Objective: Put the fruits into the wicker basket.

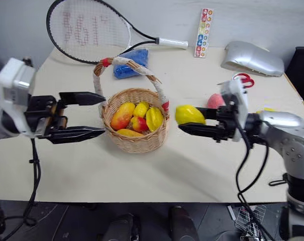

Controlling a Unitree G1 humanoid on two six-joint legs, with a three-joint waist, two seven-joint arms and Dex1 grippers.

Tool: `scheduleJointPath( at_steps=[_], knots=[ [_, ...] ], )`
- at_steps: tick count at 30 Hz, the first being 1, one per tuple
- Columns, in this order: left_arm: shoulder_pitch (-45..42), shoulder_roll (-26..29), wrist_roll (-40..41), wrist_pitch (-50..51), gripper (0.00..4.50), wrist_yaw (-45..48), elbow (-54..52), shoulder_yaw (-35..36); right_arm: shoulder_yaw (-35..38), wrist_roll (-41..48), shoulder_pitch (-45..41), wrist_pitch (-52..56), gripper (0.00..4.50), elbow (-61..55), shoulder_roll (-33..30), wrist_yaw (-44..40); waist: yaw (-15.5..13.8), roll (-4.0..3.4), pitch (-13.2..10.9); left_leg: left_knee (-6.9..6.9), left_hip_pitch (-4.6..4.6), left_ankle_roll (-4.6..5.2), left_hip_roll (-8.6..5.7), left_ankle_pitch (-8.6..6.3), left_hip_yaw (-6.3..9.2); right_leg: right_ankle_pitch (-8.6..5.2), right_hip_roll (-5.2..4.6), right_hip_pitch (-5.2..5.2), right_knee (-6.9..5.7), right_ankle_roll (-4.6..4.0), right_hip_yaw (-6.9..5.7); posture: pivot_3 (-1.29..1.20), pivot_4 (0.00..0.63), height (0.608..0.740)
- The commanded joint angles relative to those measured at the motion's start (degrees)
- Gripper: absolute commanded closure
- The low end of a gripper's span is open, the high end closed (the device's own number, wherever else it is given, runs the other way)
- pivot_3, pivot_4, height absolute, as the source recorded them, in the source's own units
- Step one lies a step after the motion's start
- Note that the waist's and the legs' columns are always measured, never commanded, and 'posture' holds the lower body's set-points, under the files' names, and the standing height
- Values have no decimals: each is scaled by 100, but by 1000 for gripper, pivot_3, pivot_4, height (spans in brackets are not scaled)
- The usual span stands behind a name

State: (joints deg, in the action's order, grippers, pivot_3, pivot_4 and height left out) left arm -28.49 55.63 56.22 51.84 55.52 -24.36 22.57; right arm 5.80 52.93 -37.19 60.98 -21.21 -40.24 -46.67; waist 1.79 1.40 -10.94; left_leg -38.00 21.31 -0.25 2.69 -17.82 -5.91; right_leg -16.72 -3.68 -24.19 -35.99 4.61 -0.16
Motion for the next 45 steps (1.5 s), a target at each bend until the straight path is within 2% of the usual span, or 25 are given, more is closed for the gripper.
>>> scheduleJointPath(
  at_steps=[1, 7, 10, 12, 16, 17, 24, 27, 30, 33, 36, 42, 45],
  knots=[
    [1, 155, 234, 15, 0, -114, -195, 257, -463, -101, -431, 207, 1999, -136, 493, 669, -23, 0, 0, 0, 15, 0, -2, 1, -1, 0, -3, -16, -5, -1, -1, 0, 150, 740],
    [53, 216, 326, -16, 0, -250, -273, 225, -1059, -391, -982, 318, 1999, 133, 1509, 1410, -9, 2, 2, -1, 49, 0, -2, 1, 0, -2, -6, -47, -7, -4, -13, 0, 150, 740],
    [53, 198, 354, -36, 0, -302, -297, 197, -1110, -636, -1121, 231, 1999, 340, 1827, 1687, 4, 3, 2, -3, 76, -1, 0, 2, -1, -2, -3, -79, -11, -4, -15, 0, 150, 740],
    [47, 188, 359, -56, 0, -325, -301, 172, -1100, -672, -1135, 298, 1297, 395, 1933, 1772, 1, 4, 3, -12, 100, -3, 0, 4, -2, -2, -2, -110, -54, -4, -14, 0, 150, 740],
    [26, 157, 343, -121, 0, -315, -267, 115, -1194, -773, -1066, 290, 33, 162, 1898, 1760, 0, 4, 3, -13, 110, -4, 0, 6, -8, -2, 2, -124, -59, -4, -10, 0, 150, 740],
    [16, 140, 330, -151, 0, -302, -252, 86, -1125, -722, -1043, 322, 33, 61, 1865, 1755, 0, 4, 3, -13, 110, -3, 0, 6, -10, -2, 2, -124, -58, -4, -8, 0, 150, 740],
    [-180, 24, 308, -322, 0, -237, -112, -185, 28, 419, -752, 1161, 33, -553, 1177, 1653, -25, 4, 3, -17, 109, -1, 0, 6, -12, -2, 4, -123, -58, -4, -6, 0, 150, 740],
    [-344, -18, 233, -435, 0, -130, -7, -384, 764, 1027, -446, 1460, 33, -677, 457, 1438, -35, 5, 3, -17, 109, 3, -4, 8, -12, -2, 4, -123, -51, -4, -5, 0, 150, 740],
    [-665, -162, 101, -588, 0, -54, 144, -663, 1298, 1110, 97, 1423, 33, -695, -510, 1005, -44, 5, 3, -16, 109, 8, -9, 6, -12, -2, 12, -122, -41, -3, -5, 0, 150, 740],
    [-1144, -519, 25, -690, 0, -201, 247, -988, 1454, 548, 511, 969, 33, -212, -1038, 936, -35, 9, 5, -18, 108, 14, -14, 8, -13, -1, 19, -120, -40, 0, -1, 0, 150, 740],
    [-1428, -745, 46, -686, 0, -210, 205, -1176, 1099, -548, 558, 66, 33, 578, -1100, 1254, 30, 11, 4, -18, 94, 22, -19, 14, -41, 13, 24, -119, -44, 18, 36, 0, 150, 740],
    [-1552, -786, 13, -662, 0, -151, 218, -1257, 288, -2300, -168, -1593, 33, 2518, -139, 2125, 125, 10, 4, -13, 78, 16, -34, 36, -61, 26, 42, -123, -54, 23, 61, 0, 150, 740],
    [-1582, -783, 22, -641, 0, -150, 215, -1267, 157, -2748, -550, -2074, 33, 3323, 262, 2298, 139, 9, 3, -12, 84, 9, -16, 41, -64, 26, 45, -131, -56, 23, 64, 0, 150, 740]
  ],
)
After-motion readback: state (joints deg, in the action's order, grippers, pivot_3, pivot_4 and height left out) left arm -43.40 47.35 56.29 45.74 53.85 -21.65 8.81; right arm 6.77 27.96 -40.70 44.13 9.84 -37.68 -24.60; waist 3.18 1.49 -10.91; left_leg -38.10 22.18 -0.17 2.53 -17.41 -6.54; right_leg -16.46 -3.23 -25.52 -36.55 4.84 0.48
